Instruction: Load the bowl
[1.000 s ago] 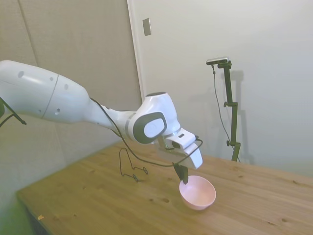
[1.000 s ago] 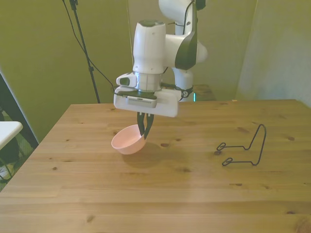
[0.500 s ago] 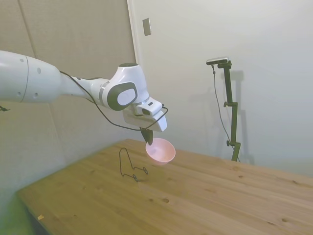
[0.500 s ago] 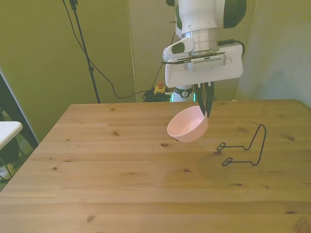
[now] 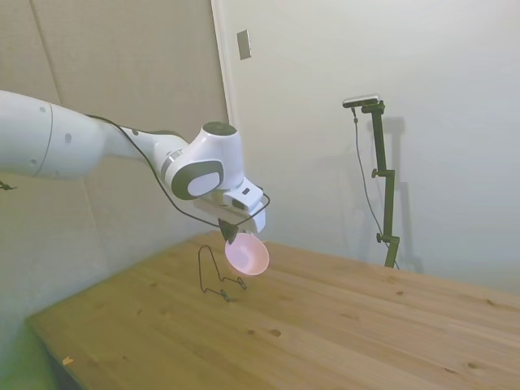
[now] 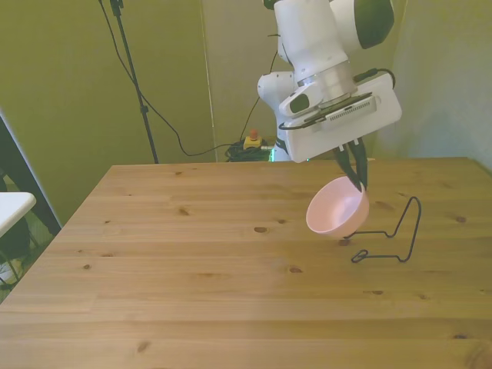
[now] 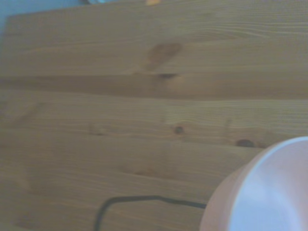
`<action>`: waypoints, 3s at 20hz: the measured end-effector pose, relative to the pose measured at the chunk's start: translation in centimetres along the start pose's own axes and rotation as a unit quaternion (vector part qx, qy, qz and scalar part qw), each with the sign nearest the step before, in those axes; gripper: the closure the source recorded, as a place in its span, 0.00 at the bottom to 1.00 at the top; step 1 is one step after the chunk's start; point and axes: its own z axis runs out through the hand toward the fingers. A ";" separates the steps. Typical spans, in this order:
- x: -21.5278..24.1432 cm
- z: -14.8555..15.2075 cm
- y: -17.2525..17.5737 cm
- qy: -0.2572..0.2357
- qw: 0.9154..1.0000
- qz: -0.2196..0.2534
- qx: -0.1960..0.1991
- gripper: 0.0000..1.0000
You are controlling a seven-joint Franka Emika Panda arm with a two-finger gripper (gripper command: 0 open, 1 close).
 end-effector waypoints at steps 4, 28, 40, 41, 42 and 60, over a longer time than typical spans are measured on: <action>-1.9 0.5 0.0 -0.013 0.999 0.001 0.031 1.00; -2.9 8.0 5.5 -0.093 0.974 -0.038 0.203 1.00; -3.2 7.5 5.9 -0.089 0.974 -0.041 0.205 1.00; -3.1 7.4 5.8 -0.087 0.974 -0.042 0.206 1.00; -3.0 7.3 5.7 -0.086 0.974 -0.043 0.206 1.00; -1.7 9.1 5.4 -0.091 0.975 -0.036 0.201 0.00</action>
